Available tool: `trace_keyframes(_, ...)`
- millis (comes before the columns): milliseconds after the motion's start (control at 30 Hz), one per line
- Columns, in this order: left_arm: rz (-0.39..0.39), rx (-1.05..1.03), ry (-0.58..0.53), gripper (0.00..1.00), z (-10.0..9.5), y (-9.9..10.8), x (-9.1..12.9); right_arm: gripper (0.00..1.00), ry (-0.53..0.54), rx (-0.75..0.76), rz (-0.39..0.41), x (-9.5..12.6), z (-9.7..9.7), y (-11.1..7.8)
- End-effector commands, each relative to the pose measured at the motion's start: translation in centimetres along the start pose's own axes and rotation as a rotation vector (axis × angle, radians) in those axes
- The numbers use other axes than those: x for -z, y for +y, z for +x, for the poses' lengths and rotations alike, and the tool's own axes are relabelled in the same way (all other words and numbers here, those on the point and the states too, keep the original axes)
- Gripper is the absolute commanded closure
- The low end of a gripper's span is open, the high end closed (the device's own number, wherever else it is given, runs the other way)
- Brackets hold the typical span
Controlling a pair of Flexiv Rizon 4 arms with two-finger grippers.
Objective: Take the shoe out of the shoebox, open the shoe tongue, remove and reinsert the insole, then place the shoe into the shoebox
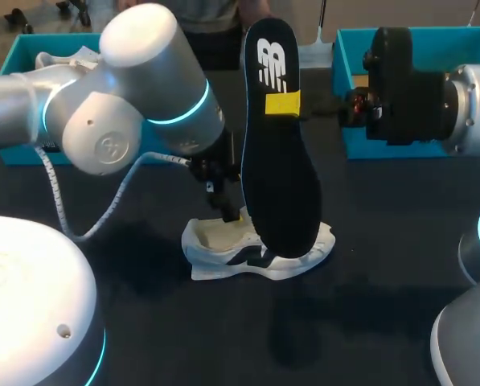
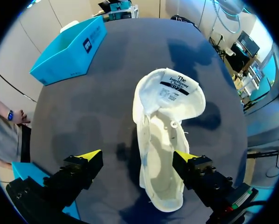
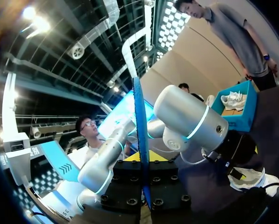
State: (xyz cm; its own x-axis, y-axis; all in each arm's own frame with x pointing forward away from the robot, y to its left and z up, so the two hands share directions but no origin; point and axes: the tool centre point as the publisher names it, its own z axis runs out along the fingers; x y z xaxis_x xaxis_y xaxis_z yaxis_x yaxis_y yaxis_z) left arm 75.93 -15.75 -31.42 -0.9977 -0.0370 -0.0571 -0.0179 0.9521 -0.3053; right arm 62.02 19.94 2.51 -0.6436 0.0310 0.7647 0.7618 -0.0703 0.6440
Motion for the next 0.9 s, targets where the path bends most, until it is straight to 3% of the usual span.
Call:
trace_keyframes(33, 0.000, -0.001, -0.001, 0.00, 0.0, 0.1, 0.0, 1.00, -0.004, -0.002, 0.000, -0.3, 0.1, 0.0)
trace_keyframes(333, 0.000, -0.001, -0.001, 0.00, 0.0, 0.1, 0.0, 1.00, -0.004, -0.002, 0.000, -0.3, 0.1, 0.0)
trace_keyframes(633, -0.027, -0.067, 0.014, 0.00, -1.2, -0.7, -1.5, 1.00, -0.004, -0.002, 0.000, -0.3, 0.1, 0.0)
trace_keyframes(900, -0.048, -0.091, 0.001, 0.00, -0.8, -0.4, -2.9, 1.00, -0.004, -0.002, 0.000, -0.3, 0.1, 0.0)
